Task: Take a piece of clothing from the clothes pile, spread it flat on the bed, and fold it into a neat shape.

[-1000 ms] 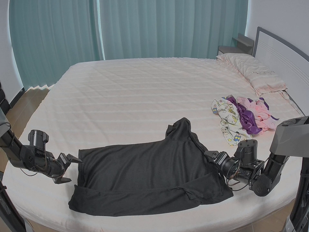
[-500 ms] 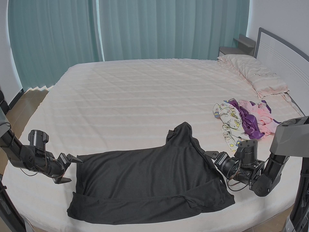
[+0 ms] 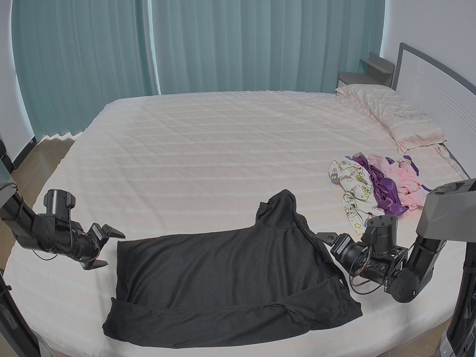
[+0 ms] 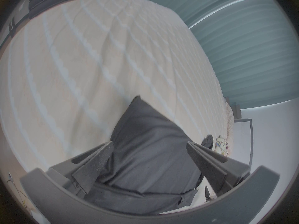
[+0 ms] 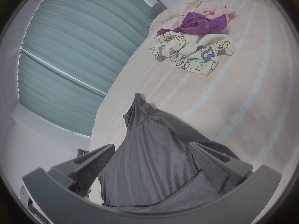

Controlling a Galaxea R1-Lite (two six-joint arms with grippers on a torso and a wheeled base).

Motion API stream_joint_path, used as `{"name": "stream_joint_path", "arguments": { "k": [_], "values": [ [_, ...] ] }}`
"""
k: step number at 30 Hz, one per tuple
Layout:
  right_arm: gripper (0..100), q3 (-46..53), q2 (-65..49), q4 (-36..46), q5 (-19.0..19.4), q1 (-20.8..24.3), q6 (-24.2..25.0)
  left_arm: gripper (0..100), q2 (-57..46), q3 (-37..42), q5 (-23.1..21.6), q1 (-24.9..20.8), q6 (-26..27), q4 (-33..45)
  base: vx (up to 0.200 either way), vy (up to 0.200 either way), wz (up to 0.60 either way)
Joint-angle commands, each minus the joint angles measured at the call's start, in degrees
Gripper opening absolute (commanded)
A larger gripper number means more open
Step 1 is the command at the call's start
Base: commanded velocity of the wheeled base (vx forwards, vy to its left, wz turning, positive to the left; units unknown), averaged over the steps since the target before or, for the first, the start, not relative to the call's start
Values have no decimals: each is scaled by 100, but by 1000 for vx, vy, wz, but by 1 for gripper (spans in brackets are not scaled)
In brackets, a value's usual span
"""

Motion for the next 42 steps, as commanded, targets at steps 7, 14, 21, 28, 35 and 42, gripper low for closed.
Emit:
{"name": "stream_joint_path", "arguments": {
  "k": [7, 14, 21, 28, 35, 42],
  "values": [
    [100, 50, -2, -8, -10, 6, -2, 100, 1130, -1099, 445, -8, 877, -258, 0, 0, 0],
    [100, 85, 16, -8, -10, 6, -11, 100, 1850, -924, 304, -8, 1826, -1392, 0, 0, 0],
    [100, 85, 42, -8, -10, 15, -11, 100, 2167, -1003, 102, -17, 1975, -1910, 0, 0, 0],
    [100, 50, 95, -8, 7, 15, -116, 100, 2237, -1179, 6, -17, 2063, -1919, 0, 0, 0],
    [100, -451, 367, 97, 253, -46, -705, 0, 2211, -1275, -109, 18, 2011, -2156, 0, 0, 0],
    [100, -2516, 525, 1925, 939, -389, -1479, 0, 2088, -1099, -21, 159, 1870, -2402, 0, 0, 0]
  ]
}}
